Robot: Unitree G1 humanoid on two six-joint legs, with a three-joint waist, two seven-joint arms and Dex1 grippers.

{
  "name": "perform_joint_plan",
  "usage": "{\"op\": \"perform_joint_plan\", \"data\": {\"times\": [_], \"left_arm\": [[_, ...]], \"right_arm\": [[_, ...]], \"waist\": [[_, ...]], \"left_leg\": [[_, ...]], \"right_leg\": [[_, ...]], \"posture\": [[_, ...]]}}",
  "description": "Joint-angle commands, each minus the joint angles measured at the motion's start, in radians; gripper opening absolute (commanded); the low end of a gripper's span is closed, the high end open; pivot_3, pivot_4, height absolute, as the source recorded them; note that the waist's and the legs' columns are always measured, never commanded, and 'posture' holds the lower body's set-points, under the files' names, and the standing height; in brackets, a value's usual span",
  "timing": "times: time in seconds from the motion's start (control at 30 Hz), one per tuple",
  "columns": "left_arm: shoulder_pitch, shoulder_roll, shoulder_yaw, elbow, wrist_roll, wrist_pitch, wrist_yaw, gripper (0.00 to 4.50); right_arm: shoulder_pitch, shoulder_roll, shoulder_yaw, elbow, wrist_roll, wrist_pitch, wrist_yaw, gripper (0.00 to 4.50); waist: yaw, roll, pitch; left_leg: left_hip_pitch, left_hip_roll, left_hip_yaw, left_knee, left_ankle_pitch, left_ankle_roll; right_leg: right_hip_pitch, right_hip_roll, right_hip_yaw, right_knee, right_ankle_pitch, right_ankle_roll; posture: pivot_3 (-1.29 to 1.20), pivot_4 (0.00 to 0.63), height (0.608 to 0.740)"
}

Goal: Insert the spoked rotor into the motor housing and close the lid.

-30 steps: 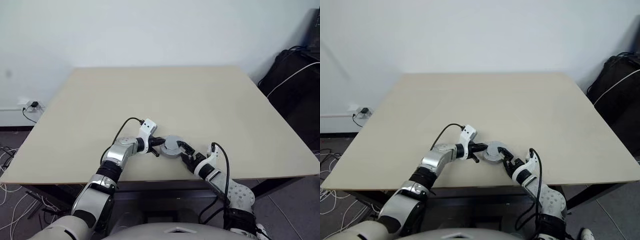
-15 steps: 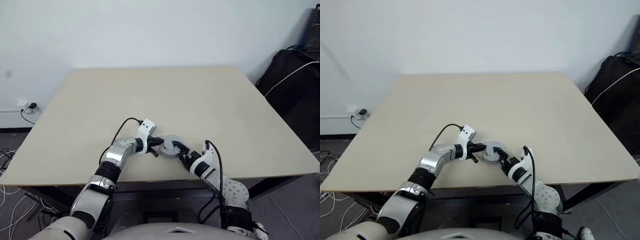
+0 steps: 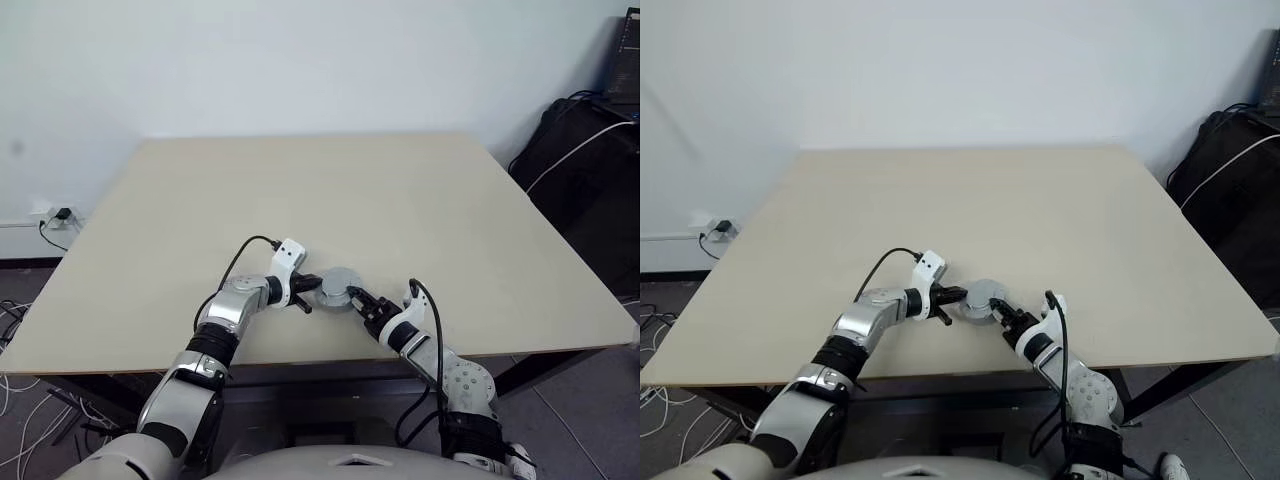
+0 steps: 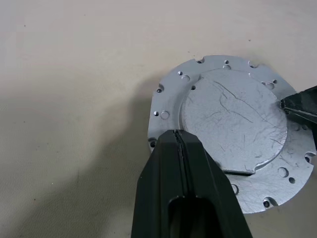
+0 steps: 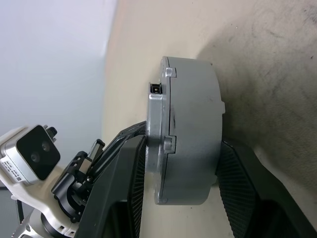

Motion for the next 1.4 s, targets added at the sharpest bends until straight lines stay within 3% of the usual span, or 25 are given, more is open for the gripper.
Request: {"op": "perform_joint_plan", "data": {"times": [0.03,0.67,0.8,1.4], "left_arm": [[0.012,-0.017,-0.031,0.016,0.008,0.026,-0.017,0.0],[0.009,-0.014,-0.031,0.014,0.01,0.029,-0.022,0.0],[0.01,-0.015,-0.029,0.012,0.01,0.03,-0.021,0.0],[0.105,-0.015,-0.001,-0.117,-0.03,0.066,0.001,0.0]], "right_arm": [[-0.013,0.041,0.034,0.0,-0.004,0.002,-0.011,1.77],[-0.002,-0.038,0.082,0.001,-0.024,0.131,0.019,1.77],[-0.011,-0.026,0.063,0.016,-0.041,0.123,-0.005,1.27],[-0.027,0.02,0.0,0.046,-0.039,0.03,-0.056,1.27]], "waist": [[0.0,0.0,0.0],[0.0,0.003,-0.003],[-0.002,0.003,-0.004],[-0.003,0.003,-0.005]], "left_leg": [[0.0,0.0,0.0,0.0,0.0,0.0],[0.001,0.0,0.0,0.0,0.0,0.0],[0.001,0.0,0.0,0.0,0.0,0.0],[0.002,0.0,0.0,0.0,0.0,0.0]], "right_leg": [[0.0,0.0,0.0,0.0,0.0,0.0],[0.001,0.0,0.0,0.0,0.0,0.0],[0.001,0.0,0.0,0.0,0.0,0.0],[0.001,0.0,0.001,0.0,0.0,0.001]], "posture": [[0.0,0.0,0.74],[0.0,0.0,0.74],[0.0,0.0,0.74],[0.0,0.0,0.74]]}}
